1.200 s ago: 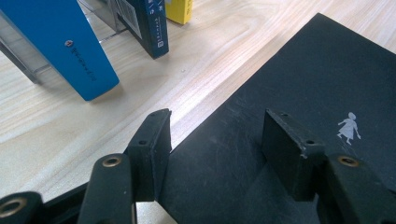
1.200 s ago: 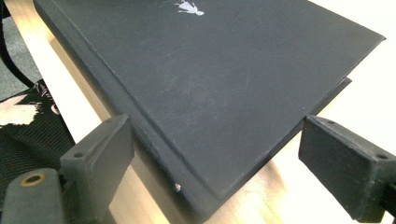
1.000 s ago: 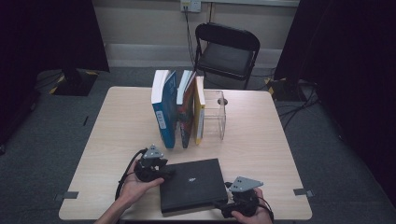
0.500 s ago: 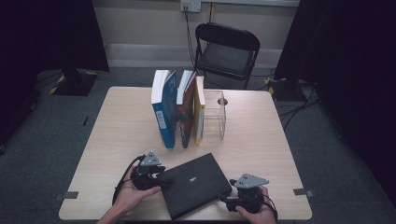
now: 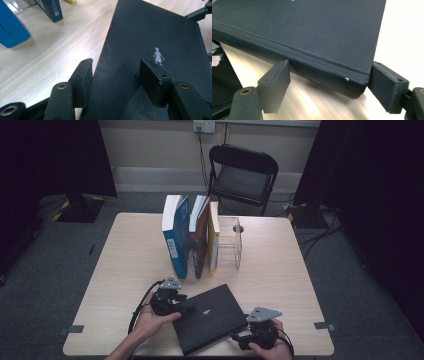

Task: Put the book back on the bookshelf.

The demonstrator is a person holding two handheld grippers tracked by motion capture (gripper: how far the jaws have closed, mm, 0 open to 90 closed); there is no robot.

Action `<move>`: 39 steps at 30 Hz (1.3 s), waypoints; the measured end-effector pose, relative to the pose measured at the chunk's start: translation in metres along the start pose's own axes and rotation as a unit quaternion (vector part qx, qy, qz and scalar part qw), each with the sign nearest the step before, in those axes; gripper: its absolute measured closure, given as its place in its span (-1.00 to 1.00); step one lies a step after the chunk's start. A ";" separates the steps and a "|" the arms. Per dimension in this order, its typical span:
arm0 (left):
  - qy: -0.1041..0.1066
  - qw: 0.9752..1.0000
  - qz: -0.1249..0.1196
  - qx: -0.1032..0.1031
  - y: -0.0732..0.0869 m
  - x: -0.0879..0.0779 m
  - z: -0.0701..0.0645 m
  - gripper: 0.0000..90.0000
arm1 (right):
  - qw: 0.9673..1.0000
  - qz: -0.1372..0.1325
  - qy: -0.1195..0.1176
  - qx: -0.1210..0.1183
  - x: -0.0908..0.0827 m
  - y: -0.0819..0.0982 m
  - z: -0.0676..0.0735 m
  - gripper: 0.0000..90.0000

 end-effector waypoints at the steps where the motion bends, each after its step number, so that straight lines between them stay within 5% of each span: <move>1: 0.002 1.000 0.006 -0.001 0.001 -0.001 -0.001 0.00 | 1.000 0.000 0.000 -0.002 0.000 0.000 0.000 -0.52; 5: 0.015 1.000 0.008 0.002 0.007 -0.003 -0.004 0.00 | 1.000 -0.007 0.027 0.009 -0.002 0.000 -0.005 -0.48; 20: 0.029 0.999 0.027 0.000 0.028 -0.017 -0.014 0.08 | 0.997 -0.020 0.053 0.050 0.002 -0.007 -0.021 -0.27; 30: 0.015 1.000 0.008 -0.011 0.000 0.003 -0.008 -0.04 | 0.997 -0.029 0.039 0.052 0.001 -0.007 -0.013 0.03; 39: 0.060 0.997 0.019 -0.040 0.001 0.005 -0.003 -0.06 | 0.998 -0.031 0.037 0.045 0.001 -0.008 -0.010 0.01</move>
Point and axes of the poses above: each handheld gripper's, and its own axes: x roughly forward along the jaws, y roughly out of its underside, z roughly to its left, the point moved 3 cm from there along x, roughly forward along the jaws, and after that the axes turned 14 degrees about z, right-handed, at the moved point
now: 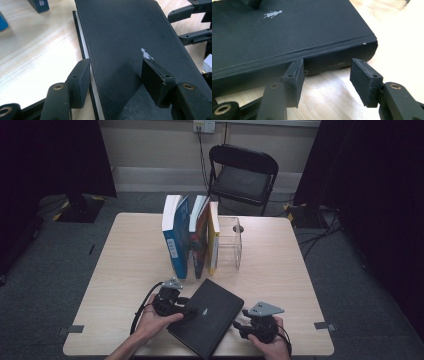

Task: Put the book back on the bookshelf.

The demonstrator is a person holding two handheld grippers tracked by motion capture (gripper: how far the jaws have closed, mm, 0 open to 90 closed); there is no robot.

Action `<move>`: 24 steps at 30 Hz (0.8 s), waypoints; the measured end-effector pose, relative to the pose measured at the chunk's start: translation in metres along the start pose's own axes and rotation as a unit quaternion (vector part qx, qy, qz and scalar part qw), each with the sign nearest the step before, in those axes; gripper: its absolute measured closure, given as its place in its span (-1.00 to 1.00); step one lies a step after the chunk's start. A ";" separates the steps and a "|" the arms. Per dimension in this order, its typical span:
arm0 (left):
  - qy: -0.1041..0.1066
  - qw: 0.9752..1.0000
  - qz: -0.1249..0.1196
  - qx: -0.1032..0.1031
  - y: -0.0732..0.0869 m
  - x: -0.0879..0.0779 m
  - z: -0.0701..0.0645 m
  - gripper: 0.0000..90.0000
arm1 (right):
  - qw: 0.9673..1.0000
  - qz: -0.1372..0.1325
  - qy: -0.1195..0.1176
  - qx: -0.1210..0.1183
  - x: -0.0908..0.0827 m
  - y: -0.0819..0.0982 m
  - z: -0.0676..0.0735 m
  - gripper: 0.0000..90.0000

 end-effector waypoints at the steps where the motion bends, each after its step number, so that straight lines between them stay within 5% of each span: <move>1: -0.001 1.000 0.001 0.002 0.001 -0.001 -0.001 -0.06 | 1.000 -0.003 0.004 0.000 0.000 -0.001 0.000 0.00; 8: -0.006 1.000 0.011 0.005 0.008 -0.004 -0.006 -0.10 | 1.000 -0.010 0.013 0.007 0.001 -0.007 -0.001 0.02; 11: 0.009 1.000 0.015 -0.003 0.013 -0.005 -0.007 -0.11 | 1.000 -0.012 0.018 0.005 0.003 -0.009 -0.001 0.04; 15: 0.002 0.999 0.030 -0.015 0.015 -0.007 -0.013 -0.11 | 1.000 -0.010 0.015 0.011 0.005 -0.013 -0.005 -0.01; 18: 0.002 0.999 0.048 0.000 0.018 -0.010 -0.015 -0.13 | 1.000 -0.010 0.018 0.015 0.007 -0.016 -0.007 0.00; 24: 0.006 1.000 0.023 -0.012 0.019 -0.009 -0.011 -0.12 | 0.999 -0.011 0.029 0.017 0.011 -0.020 -0.010 0.01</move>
Point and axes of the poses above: each handheld gripper's, and its own axes: x roughly forward along the jaws, y roughly out of its underside, z roughly to its left, the point moved 3 cm from there along x, roughly forward along the jaws, and after that the axes turned 14 degrees about z, right-handed, at the moved point
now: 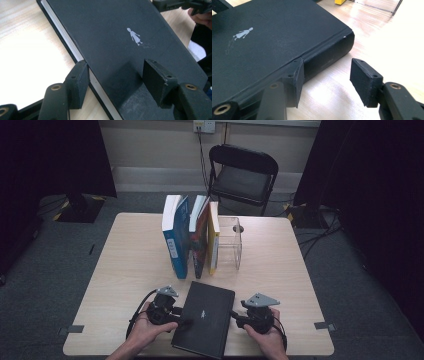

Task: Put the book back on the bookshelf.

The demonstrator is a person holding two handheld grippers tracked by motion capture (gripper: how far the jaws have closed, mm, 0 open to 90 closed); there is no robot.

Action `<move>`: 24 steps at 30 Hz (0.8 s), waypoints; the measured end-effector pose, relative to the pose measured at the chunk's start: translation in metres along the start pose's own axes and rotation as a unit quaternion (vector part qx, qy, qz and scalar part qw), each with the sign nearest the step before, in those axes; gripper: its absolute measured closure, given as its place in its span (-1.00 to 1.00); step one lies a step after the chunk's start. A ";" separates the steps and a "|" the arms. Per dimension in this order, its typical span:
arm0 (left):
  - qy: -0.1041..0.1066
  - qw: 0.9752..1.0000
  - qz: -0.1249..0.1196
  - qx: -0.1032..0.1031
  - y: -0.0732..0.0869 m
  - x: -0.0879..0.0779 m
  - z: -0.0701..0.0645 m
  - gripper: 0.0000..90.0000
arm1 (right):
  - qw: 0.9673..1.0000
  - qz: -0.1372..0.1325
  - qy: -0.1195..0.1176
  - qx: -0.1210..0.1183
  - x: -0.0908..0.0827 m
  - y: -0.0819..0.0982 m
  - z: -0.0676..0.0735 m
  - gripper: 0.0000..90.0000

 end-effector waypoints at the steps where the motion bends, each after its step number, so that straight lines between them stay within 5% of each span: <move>1: -0.003 1.000 0.001 -0.003 -0.002 0.001 0.001 -0.12 | 1.000 0.000 0.000 0.002 0.000 0.000 0.000 0.01; 9: -0.004 1.000 -0.019 -0.022 -0.020 0.008 0.017 -0.19 | 1.000 -0.005 0.004 0.013 0.003 -0.002 0.002 0.02; 18: -0.014 0.999 -0.015 -0.034 -0.013 -0.002 0.023 -0.16 | 1.000 -0.010 0.020 0.012 0.012 -0.012 0.006 0.09; 24: -0.013 0.998 -0.037 -0.049 -0.004 -0.005 0.028 -0.13 | 1.000 -0.007 0.018 0.012 0.022 -0.023 0.005 0.09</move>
Point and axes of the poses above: each handheld gripper's, and its own axes: x roughly forward along the jaws, y roughly out of its underside, z roughly to its left, the point moved 3 cm from there along x, roughly forward along the jaws, and after that the axes turned 14 degrees about z, right-handed, at the moved point
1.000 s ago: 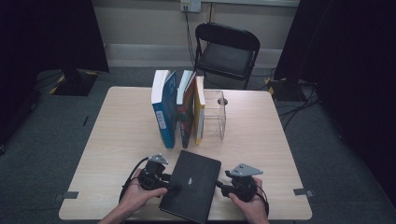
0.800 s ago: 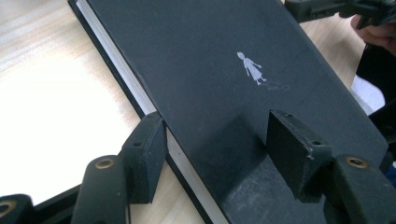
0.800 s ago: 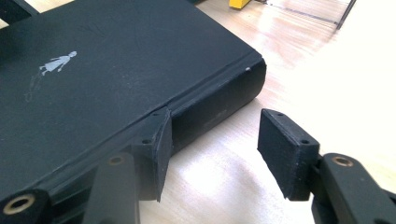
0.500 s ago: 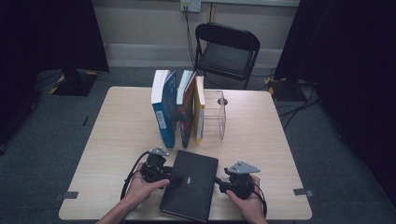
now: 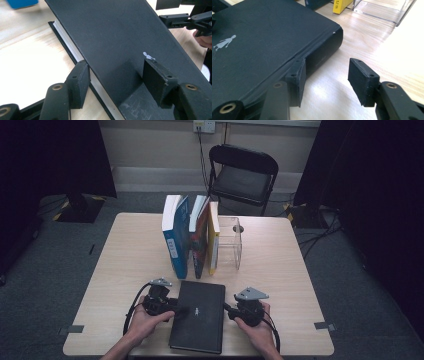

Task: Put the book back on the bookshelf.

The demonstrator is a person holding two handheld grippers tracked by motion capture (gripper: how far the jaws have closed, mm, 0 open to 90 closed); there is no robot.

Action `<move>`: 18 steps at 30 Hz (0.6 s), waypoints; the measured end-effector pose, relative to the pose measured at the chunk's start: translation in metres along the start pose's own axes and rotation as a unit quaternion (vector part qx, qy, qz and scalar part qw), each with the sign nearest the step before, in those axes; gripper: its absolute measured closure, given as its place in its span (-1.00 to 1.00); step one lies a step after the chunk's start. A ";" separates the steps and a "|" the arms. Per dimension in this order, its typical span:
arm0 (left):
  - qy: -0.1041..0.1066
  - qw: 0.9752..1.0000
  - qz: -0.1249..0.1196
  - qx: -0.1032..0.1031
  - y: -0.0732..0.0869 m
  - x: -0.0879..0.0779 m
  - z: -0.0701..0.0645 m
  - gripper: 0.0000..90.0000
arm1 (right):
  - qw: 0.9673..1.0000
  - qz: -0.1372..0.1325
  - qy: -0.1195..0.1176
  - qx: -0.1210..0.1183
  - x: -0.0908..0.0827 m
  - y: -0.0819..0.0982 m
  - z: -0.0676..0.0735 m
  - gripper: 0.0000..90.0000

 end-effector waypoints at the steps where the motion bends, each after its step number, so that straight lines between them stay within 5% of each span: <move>1: -0.003 1.000 -0.001 0.000 0.000 0.000 0.001 -0.15 | 1.000 0.000 -0.003 0.002 0.001 -0.001 0.000 0.09; 8: -0.006 1.000 -0.020 -0.017 -0.003 0.005 0.003 -0.31 | 1.000 -0.008 -0.020 0.016 0.006 0.000 -0.002 0.03; 18: 0.010 0.998 -0.039 -0.046 -0.001 0.006 0.008 -0.21 | 1.000 -0.002 -0.014 0.021 0.009 0.005 -0.003 -0.04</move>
Point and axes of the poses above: each handheld gripper's, and its own axes: x roughly forward along the jaws, y roughly out of its underside, z roughly to its left, the point moved 3 cm from there along x, roughly forward along the jaws, and after that the axes turned 14 degrees about z, right-handed, at the moved point
